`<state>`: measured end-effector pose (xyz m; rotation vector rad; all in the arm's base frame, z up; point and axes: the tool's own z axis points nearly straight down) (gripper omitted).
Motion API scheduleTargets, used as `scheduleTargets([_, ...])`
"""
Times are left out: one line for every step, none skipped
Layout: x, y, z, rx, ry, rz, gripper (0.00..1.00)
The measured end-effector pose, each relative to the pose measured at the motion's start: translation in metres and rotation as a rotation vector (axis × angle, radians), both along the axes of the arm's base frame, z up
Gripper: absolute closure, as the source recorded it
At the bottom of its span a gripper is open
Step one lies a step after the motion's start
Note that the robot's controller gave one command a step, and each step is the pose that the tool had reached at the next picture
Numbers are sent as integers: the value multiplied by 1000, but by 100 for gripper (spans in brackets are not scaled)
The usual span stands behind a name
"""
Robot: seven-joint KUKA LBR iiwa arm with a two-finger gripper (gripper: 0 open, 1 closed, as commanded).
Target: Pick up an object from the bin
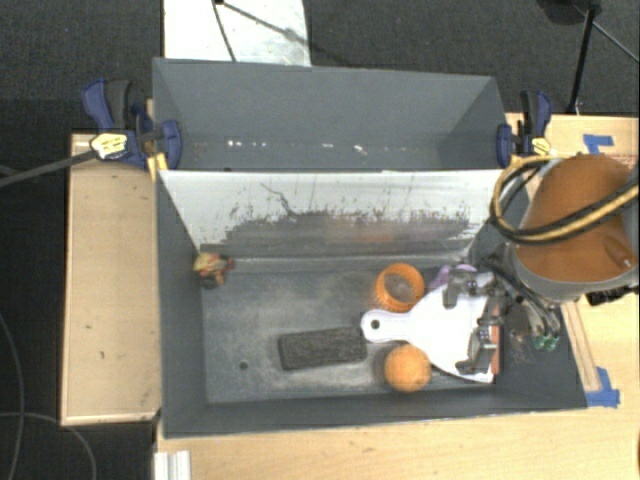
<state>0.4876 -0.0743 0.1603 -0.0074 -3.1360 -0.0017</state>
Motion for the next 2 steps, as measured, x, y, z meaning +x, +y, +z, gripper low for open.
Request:
scheduleTargets([2,0,4,-1,-8,3,0])
scheduleTargets([1,2,-41,-3,-17,3,0])
